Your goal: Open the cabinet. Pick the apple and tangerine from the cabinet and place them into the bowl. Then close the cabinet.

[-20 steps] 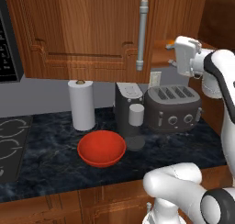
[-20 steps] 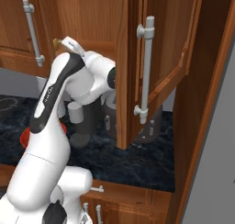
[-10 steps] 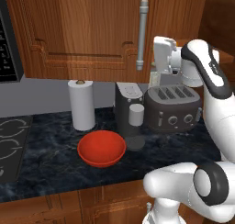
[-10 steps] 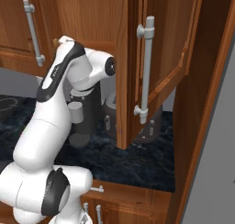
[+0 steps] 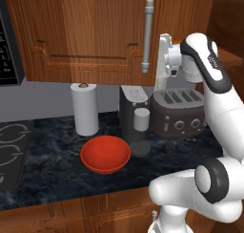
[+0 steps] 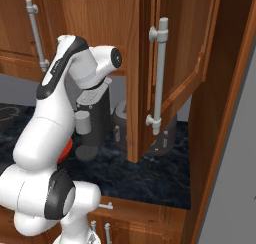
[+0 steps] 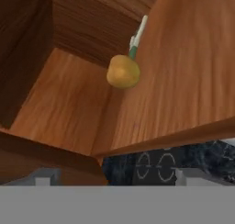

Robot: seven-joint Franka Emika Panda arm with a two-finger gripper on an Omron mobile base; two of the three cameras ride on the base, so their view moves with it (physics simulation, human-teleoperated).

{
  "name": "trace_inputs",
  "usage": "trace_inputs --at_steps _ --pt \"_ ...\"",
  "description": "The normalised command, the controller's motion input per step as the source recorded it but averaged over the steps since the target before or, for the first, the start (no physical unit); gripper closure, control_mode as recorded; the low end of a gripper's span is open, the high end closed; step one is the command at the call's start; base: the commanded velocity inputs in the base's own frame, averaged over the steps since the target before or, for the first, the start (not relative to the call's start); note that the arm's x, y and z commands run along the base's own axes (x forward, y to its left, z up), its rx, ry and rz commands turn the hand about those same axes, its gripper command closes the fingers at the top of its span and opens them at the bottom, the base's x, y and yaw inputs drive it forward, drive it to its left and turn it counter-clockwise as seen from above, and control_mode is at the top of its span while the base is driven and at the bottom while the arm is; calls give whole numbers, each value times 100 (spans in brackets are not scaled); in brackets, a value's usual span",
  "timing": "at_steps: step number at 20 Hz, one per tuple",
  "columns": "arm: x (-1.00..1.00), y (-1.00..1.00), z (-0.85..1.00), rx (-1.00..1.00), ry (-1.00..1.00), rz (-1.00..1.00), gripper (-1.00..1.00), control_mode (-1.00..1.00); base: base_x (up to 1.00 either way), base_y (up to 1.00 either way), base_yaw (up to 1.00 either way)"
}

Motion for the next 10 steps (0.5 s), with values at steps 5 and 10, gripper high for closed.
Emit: trace_inputs --at_steps 5,10 --pt "-8 29 0 0 12 33 -100 -100 0 0 0" --pt "-85 67 -1 -3 0 50 -100 -100 0 0 0"
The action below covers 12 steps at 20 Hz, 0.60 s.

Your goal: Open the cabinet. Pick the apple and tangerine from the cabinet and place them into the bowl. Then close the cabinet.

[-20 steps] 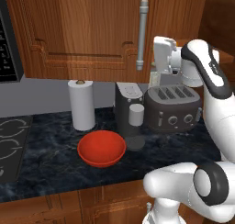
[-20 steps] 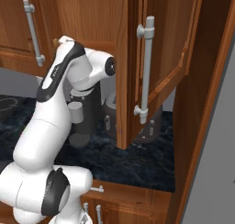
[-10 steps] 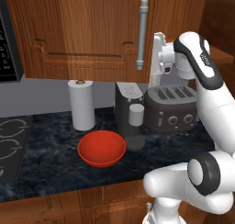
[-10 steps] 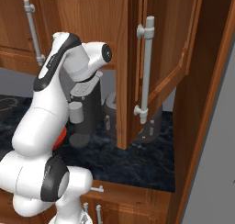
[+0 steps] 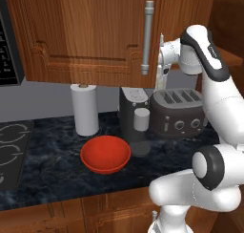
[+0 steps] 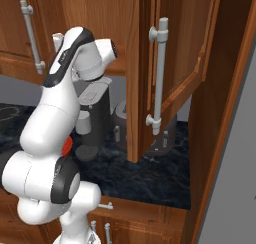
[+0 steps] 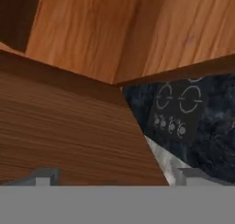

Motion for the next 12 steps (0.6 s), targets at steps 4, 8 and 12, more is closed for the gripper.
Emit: trace_inputs --at_steps 4,8,12 --pt "-100 73 -7 -4 -1 48 -100 -100 0 0 0" --pt "-100 86 -3 -8 -13 39 -100 -100 0 0 0" --pt "-76 100 -7 -1 -42 8 -100 -100 0 0 0"
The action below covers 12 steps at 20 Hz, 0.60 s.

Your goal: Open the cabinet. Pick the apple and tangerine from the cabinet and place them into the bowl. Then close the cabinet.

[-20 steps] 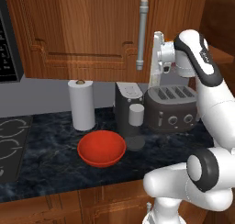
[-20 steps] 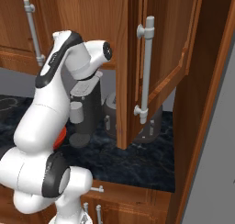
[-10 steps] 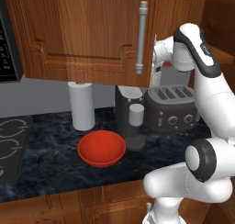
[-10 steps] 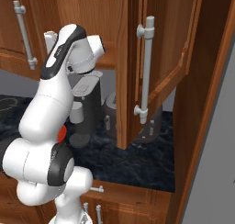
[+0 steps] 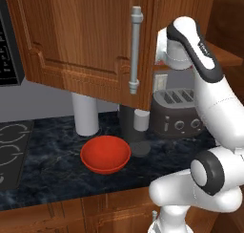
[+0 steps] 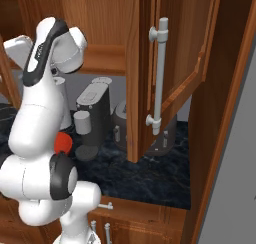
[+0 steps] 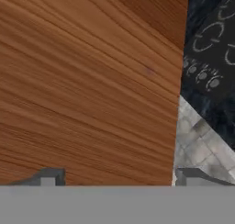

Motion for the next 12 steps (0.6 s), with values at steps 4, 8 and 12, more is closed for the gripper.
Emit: trace_inputs --at_steps 4,8,12 --pt "-18 100 -14 1 -48 -4 -100 -100 0 0 0" --pt "-18 93 -5 7 -49 -10 -100 -100 0 0 0" --pt "-6 40 -8 15 -20 -6 -100 -100 0 0 0"
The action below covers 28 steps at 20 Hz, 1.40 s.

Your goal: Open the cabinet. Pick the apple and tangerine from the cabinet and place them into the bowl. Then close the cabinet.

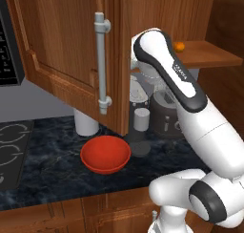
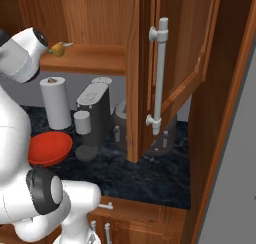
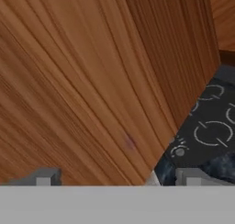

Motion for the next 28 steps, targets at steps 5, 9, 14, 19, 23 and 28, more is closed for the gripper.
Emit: trace_inputs --at_steps 5,9,14,19,23,28 --pt "0 3 0 1 0 0 -100 -100 0 0 0" --pt "0 0 0 2 0 0 -100 -100 0 0 0" --pt "7 31 -19 4 -3 -1 -100 -100 0 0 0" --pt "3 57 -14 -8 -10 -13 -100 -100 0 0 0" --pt "4 24 -2 -4 -1 -6 -100 -100 0 0 0" --pt "0 6 0 0 0 0 -100 -100 0 0 0"
